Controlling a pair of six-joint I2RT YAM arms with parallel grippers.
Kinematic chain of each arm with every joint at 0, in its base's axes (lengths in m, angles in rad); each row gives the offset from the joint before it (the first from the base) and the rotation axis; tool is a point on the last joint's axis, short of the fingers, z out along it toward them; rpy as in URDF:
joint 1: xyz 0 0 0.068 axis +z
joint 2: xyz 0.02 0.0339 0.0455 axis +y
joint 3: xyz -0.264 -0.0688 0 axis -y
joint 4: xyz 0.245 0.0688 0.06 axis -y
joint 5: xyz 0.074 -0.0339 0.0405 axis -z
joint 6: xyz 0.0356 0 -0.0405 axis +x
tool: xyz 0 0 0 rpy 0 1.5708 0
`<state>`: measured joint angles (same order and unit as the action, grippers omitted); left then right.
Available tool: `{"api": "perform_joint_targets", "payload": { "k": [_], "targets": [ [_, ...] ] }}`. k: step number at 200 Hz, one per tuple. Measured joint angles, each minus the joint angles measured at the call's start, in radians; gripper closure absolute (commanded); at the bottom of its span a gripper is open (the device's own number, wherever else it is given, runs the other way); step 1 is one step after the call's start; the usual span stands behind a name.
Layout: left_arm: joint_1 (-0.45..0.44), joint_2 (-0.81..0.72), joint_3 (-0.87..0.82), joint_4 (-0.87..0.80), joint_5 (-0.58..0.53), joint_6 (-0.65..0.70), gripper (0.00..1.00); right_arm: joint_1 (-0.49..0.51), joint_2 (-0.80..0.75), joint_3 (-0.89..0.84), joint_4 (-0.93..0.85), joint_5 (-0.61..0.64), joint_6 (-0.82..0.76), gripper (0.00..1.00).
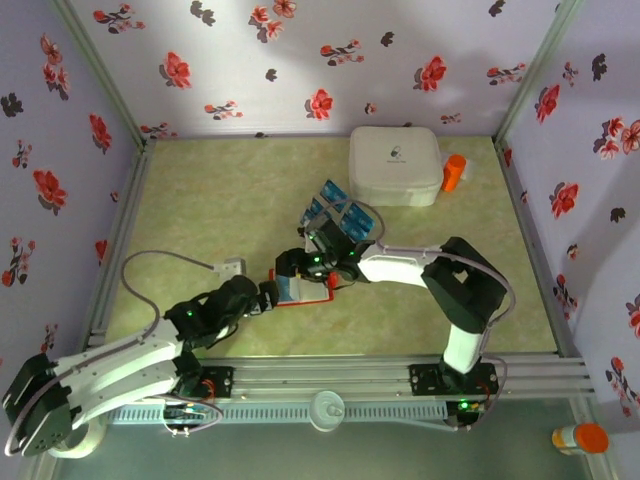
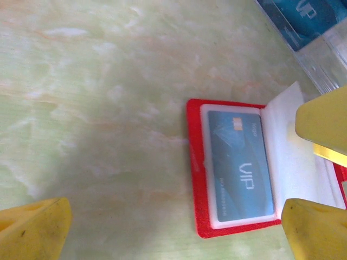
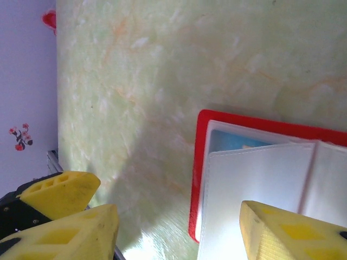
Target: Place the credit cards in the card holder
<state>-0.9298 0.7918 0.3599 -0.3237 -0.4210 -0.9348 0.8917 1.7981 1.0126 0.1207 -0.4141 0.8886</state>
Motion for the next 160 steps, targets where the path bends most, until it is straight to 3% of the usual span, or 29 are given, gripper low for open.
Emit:
{"api": "perform_joint_targets", "payload": {
  "k": [73,160],
  "targets": [
    [0.023,-0.090,-0.022,-0.098,-0.024,-0.021,0.00,0.030,0.143,0.064,0.059,0.002,0.040,0.39],
    [0.040,-0.077,-0.023,-0.117,-0.024,-0.021,0.00,0.024,0.147,0.064,0.072,-0.002,0.051,0.41]
  ]
}}
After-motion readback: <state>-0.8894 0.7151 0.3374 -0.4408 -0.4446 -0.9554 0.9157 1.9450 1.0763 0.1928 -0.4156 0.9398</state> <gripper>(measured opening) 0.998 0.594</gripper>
